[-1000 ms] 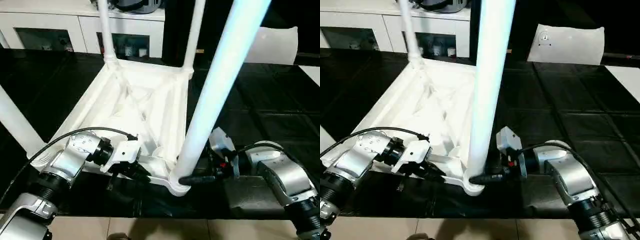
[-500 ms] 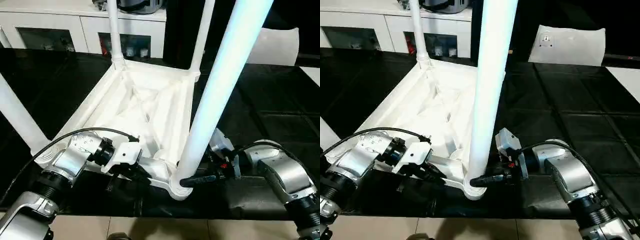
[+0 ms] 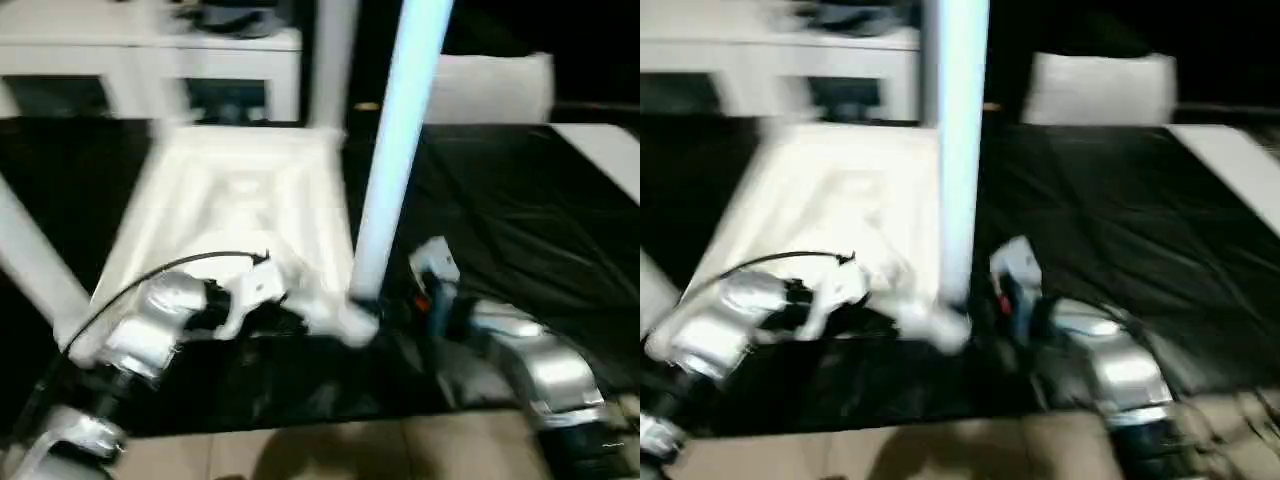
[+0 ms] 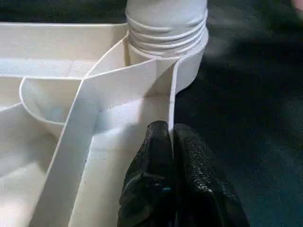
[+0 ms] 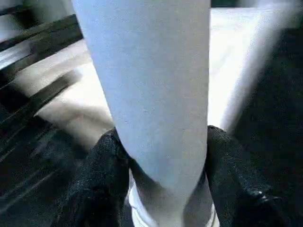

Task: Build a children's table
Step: Rotate leg to tighten

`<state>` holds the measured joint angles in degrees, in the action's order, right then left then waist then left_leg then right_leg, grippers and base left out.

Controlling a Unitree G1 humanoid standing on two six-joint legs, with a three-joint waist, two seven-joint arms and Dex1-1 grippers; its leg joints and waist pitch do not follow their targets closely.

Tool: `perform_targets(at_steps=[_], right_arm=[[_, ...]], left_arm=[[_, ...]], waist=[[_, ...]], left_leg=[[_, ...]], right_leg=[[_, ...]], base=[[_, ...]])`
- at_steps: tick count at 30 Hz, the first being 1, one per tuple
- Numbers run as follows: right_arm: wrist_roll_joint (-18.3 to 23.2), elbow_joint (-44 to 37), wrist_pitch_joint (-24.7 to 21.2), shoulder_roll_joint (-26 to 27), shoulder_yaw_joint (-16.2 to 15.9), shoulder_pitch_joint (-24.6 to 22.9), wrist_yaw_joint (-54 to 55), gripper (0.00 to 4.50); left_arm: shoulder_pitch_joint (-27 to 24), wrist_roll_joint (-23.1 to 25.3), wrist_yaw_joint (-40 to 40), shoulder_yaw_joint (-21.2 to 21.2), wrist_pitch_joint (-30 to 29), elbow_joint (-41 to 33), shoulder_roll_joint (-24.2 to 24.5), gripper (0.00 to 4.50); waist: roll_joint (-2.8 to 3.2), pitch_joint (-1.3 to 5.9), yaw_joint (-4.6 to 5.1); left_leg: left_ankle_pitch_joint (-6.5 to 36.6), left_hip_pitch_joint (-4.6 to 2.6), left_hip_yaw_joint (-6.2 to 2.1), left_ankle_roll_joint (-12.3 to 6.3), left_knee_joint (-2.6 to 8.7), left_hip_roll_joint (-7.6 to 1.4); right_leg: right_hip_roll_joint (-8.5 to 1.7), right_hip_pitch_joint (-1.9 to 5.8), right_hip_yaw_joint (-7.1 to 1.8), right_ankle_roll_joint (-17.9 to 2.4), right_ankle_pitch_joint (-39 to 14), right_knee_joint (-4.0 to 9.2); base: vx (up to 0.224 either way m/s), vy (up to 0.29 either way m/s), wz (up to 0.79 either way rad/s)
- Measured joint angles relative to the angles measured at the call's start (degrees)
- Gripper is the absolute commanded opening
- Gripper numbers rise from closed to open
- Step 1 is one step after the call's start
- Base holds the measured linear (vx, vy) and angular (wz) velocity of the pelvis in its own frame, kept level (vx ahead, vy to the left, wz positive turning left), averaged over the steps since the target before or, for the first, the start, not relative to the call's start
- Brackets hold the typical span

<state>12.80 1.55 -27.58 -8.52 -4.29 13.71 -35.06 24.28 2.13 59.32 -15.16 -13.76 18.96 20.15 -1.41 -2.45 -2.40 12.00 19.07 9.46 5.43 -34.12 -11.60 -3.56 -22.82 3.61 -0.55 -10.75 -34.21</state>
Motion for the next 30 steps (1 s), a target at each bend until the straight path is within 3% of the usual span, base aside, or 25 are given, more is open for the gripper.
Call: perform_targets(at_steps=[3, 8, 10, 14, 18, 25, 30], right_arm=[[-2.21, 2.00, -0.81, 4.76, 1.57, 2.11, 9.46, 1.97], [-6.01, 5.65, 0.25, 10.49, 3.27, 5.42, 20.57, 1.97], [-6.54, 6.50, 1.05, 12.06, 4.35, 6.08, 23.30, 2.53], [-5.63, 6.40, 3.15, 13.11, 5.02, 5.75, 23.80, 2.89], [-3.89, 5.03, 4.56, 12.09, 4.94, 4.03, 19.67, 3.21], [-0.47, -0.21, 5.58, 1.02, 1.81, -1.03, 3.48, 3.69], [1.83, -1.58, 6.36, -6.59, 0.53, -2.11, -8.02, 4.14]], left_arm=[[-0.10, 1.67, -7.15, 0.61, -4.07, -1.22, -4.02, 0.00], [0.80, 4.37, -15.34, 0.98, -7.94, -1.25, -9.24, 0.00], [1.30, 4.73, -17.23, 0.82, -8.86, -1.21, -10.48, 0.00], [1.65, 4.55, -17.25, 0.31, -8.50, -1.51, -10.20, 0.00], [1.67, 4.19, -15.03, -0.33, -7.24, -2.30, -8.15, 0.00], [1.15, 2.40, -6.62, -0.89, 0.66, -1.36, -1.72, 0.00], [1.00, 0.37, 1.05, -1.12, 6.73, 0.44, 2.93, 0.00]], waist=[[0.16, 0.00, 0.63], [0.27, 0.03, 0.76], [0.28, 0.02, 0.70], [0.30, 0.02, 0.43], [0.38, 0.05, 0.16], [0.44, 0.01, -0.15], [0.31, -0.05, -1.28]], left_leg=[[0.00, -0.01, -0.09, -0.01, 0.03, -0.03], [0.01, 0.00, 0.08, -0.02, 0.05, 0.00], [0.01, 0.06, 0.13, -0.03, 0.08, 0.01], [0.06, 0.06, 0.20, -0.09, 0.24, 0.06], [-0.05, 0.11, 0.21, 0.12, 1.14, -0.11], [-0.10, 0.20, 0.22, 0.20, 1.37, -0.25], [-0.10, 0.19, 0.26, 0.22, 1.27, -0.22]], right_leg=[[-0.04, 0.08, 0.21, 0.00, 0.00, 0.50], [-0.08, 0.01, 0.09, -0.02, 0.01, 0.66], [-0.09, -0.12, 0.04, -0.07, 0.05, 0.67], [-0.09, -0.14, -0.08, -0.24, 1.28, 0.66], [0.15, -0.29, 0.03, -0.44, 1.21, 0.62], [0.28, -0.48, 0.15, -0.82, 0.97, 0.49], [0.18, -0.46, 0.15, -0.79, 0.95, 0.41]], base=[[0.000, 0.000, 0.00], [0.000, 0.000, 0.00], [0.000, 0.000, 0.00], [0.000, 0.000, 0.00], [0.000, 0.000, 0.00], [0.000, 0.000, 0.00], [0.000, 0.000, 0.00]])
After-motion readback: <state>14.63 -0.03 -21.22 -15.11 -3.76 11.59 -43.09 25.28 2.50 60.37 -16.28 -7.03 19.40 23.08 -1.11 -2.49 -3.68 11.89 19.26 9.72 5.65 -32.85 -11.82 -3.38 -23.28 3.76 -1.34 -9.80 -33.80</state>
